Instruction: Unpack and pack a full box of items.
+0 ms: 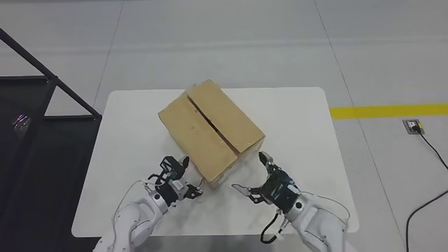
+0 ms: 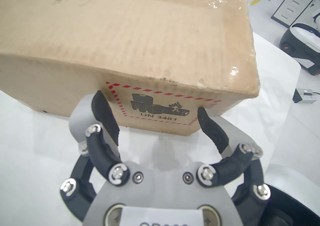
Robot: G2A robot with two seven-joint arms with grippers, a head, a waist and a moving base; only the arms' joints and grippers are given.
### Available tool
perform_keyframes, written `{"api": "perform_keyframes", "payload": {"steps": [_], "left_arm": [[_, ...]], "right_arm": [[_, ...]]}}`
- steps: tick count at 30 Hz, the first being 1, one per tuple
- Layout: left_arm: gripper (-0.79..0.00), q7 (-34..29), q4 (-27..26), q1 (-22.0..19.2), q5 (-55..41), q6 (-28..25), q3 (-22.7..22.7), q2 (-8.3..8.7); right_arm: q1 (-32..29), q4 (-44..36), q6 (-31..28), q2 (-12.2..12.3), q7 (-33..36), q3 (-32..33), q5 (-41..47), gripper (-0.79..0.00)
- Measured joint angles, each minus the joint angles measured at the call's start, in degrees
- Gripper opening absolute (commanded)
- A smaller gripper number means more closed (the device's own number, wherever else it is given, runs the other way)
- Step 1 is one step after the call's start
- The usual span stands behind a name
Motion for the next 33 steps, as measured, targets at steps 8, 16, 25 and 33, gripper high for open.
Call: {"api": "perform_keyframes", "payload": {"steps": [8, 16, 25, 33], "left_arm": [[0.0, 2.5, 0.0, 2.9, -3.8, -1.3, -6.4, 1.11], [0.0, 4.6, -1.9, 6.3, -10.7, -2.0, -13.3, 1.97], [0.0, 4.8, -4.2, 8.3, -10.6, -0.3, -16.9, 2.49], [0.0, 5.1, -4.8, 8.8, -11.7, 0.4, -16.6, 2.38]], "right_arm": [[-0.2, -0.1, -1.1, 0.0, 0.2, -1.6, 0.5, 0.0], [2.8, 3.5, -6.0, -0.2, 14.6, -0.9, 25.1, 0.0], [2.7, 3.2, -5.6, -0.2, 12.9, -1.2, 22.2, 0.0], [6.3, 7.3, -3.8, -0.5, 25.2, -3.8, 43.2, 0.0]]}}
